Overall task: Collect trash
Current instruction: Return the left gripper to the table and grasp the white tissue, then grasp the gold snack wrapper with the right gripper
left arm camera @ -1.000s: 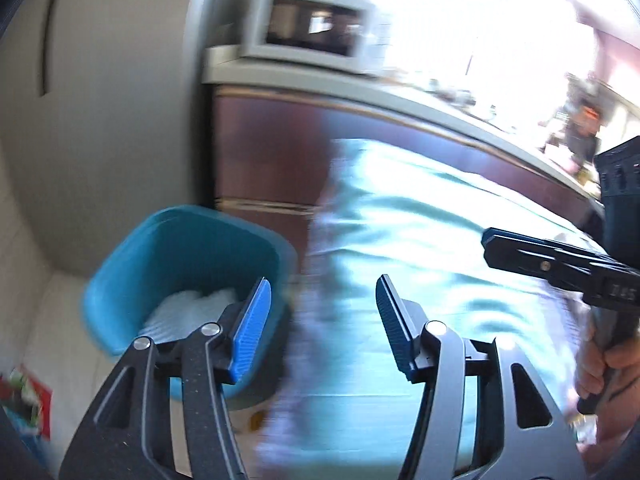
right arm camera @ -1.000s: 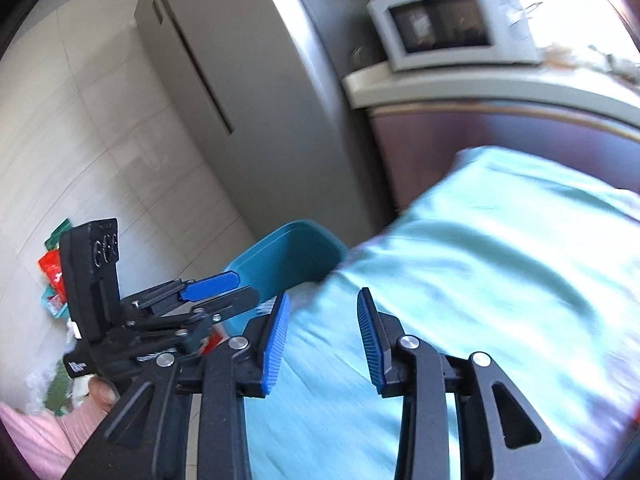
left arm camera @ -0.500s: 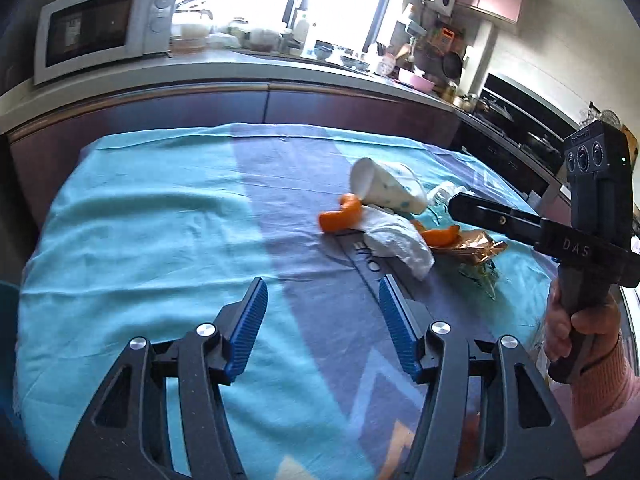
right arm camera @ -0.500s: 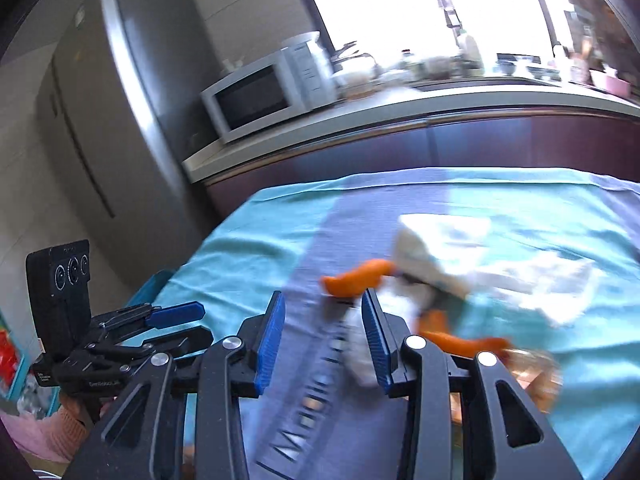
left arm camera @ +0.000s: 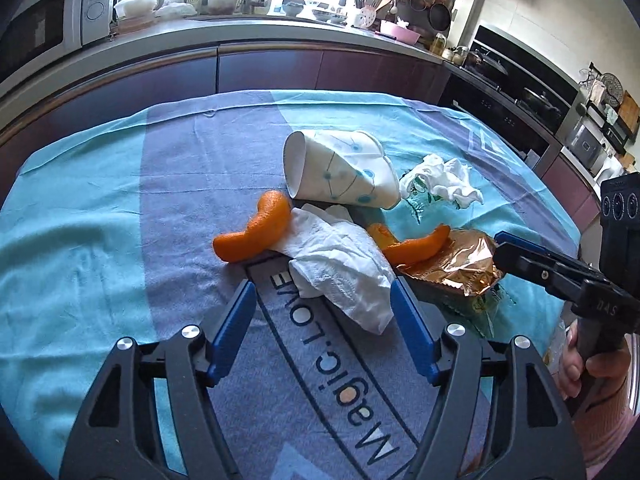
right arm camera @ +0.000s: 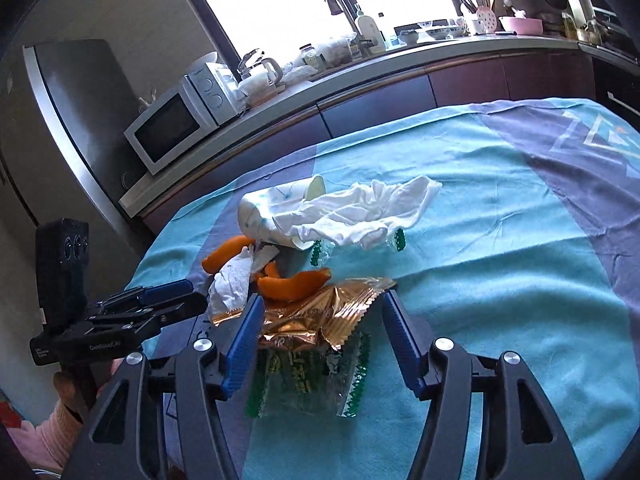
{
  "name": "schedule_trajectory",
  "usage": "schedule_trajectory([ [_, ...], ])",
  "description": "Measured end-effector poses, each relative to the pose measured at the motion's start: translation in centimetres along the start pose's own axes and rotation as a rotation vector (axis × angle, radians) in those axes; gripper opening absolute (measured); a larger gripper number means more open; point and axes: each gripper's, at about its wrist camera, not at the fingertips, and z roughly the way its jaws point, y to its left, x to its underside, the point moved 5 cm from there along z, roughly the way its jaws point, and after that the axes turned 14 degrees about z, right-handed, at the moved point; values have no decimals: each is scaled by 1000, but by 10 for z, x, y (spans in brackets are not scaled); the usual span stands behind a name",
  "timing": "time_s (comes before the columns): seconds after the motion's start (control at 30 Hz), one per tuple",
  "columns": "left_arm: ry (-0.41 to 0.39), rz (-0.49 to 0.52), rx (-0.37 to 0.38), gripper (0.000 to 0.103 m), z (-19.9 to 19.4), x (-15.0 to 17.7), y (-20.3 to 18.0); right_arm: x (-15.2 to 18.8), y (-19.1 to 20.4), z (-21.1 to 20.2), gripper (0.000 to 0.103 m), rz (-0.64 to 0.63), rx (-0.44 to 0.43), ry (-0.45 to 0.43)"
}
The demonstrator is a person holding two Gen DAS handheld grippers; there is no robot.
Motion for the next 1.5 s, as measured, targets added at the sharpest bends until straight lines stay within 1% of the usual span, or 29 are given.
schedule_trajectory([
  [0.07,25,-10,0,67,9,-1,1,3,3,5,59,5,-18,15],
  [0.13,43,-27,19,57,16,0,4,5,5,8,58,9,-27,25],
  [0.17,49,-33,24,54,20,0,6,6,4,9,57,15,-32,30],
  [0.2,50,-37,27,49,22,0,7,7,5,10,50,20,-40,33],
  [0.23,50,-39,35,41,23,0,7,7,5,10,47,25,-50,37],
  [0.27,50,-41,44,38,23,1,7,7,6,9,46,27,-52,38],
  [0.3,49,-45,52,32,23,2,8,7,6,9,46,25,-51,35],
  [0.33,48,-47,60,27,23,3,7,7,6,8,43,26,-55,35],
  [0.37,45,-47,66,24,22,4,7,7,6,7,40,31,-62,36],
  [0.4,42,-49,70,19,22,5,7,7,7,5,36,36,-71,37],
  [0.43,38,-50,74,14,21,6,6,7,7,4,36,35,-72,33],
  [0.53,22,-52,85,8,16,8,6,6,11,-2,34,25,-78,23],
  [0.57,15,-53,88,7,13,8,6,6,12,-4,31,24,-85,21],
  [0.63,-1,-55,98,5,7,9,6,6,17,-9,31,13,-90,13],
  [0.7,-22,-52,105,4,-2,11,5,6,21,-13,30,1,-96,7],
  [0.9,-85,-43,114,3,-35,18,3,8,43,-25,29,-52,-142,-5],
  [1.03,-121,-51,103,3,-60,27,10,11,61,-28,29,-85,-185,-2],
  [1.17,-152,-66,58,3,-87,42,24,18,82,-21,29,-113,-230,18],
  [1.27,-164,-84,23,3,-107,57,35,27,98,-12,29,-133,-265,49],
  [1.5,-170,-139,-60,3,-147,92,63,49,142,11,28,-203,-345,119],
])
